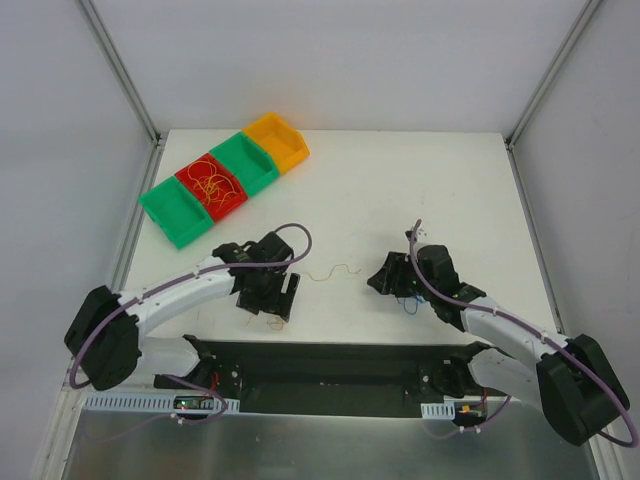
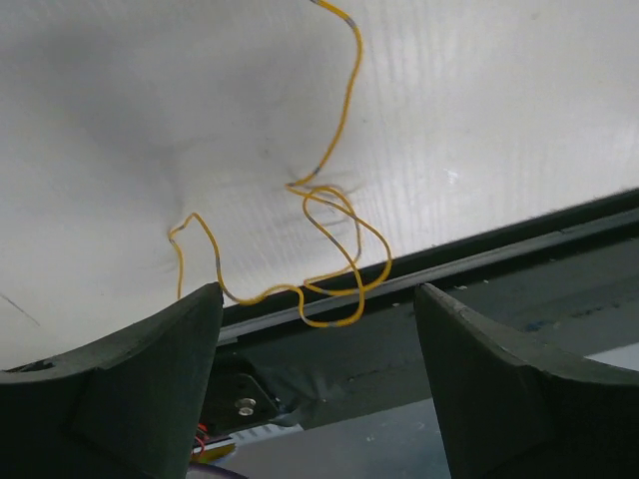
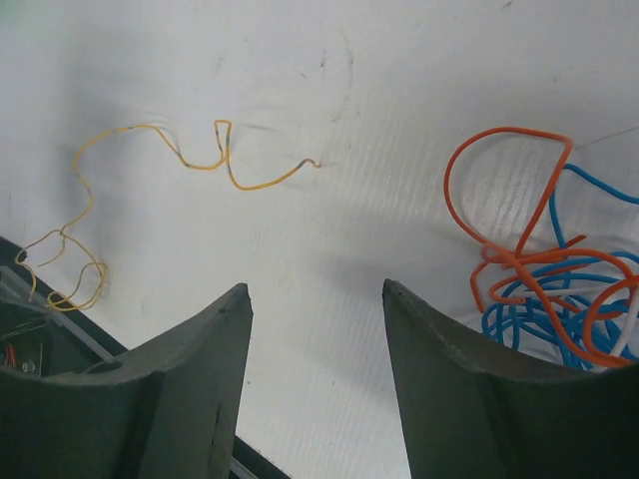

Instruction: Untangle the cables

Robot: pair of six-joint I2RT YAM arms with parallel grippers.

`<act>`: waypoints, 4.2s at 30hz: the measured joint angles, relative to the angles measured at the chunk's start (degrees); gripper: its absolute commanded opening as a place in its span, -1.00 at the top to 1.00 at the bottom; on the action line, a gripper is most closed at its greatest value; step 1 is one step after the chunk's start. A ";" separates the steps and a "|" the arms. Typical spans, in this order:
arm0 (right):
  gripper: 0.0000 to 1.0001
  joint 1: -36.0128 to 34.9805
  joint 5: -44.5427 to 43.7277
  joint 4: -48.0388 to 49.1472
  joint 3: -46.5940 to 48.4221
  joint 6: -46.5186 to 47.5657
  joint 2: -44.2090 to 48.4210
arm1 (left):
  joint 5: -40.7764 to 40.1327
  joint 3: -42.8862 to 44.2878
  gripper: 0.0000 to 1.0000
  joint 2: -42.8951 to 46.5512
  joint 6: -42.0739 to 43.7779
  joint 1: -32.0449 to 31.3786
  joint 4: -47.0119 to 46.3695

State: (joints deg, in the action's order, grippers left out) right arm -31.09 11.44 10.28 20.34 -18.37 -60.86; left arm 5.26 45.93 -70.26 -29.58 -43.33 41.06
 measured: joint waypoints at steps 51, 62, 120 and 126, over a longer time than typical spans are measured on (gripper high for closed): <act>-0.15 0.59 1.92 1.14 -1.07 2.56 -1.46 | -27.93 65.64 1.00 -14.64 19.21 33.14 -0.57; -0.15 1.03 3.93 1.66 -1.07 2.38 -3.85 | -26.62 78.51 1.00 -25.53 21.11 37.97 -6.05; -0.16 2.36 6.40 4.96 0.00 2.14 -9.62 | -8.39 54.55 -0.04 -49.13 9.03 50.56 -15.89; -0.17 2.38 6.43 4.96 0.00 2.25 -9.62 | -5.20 52.19 -0.40 -40.15 7.43 50.51 -15.08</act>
State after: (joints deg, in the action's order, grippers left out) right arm -28.71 17.87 15.25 20.34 -16.12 -70.48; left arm 0.05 98.13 -110.41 -22.15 7.18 25.98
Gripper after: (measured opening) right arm 0.578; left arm 0.648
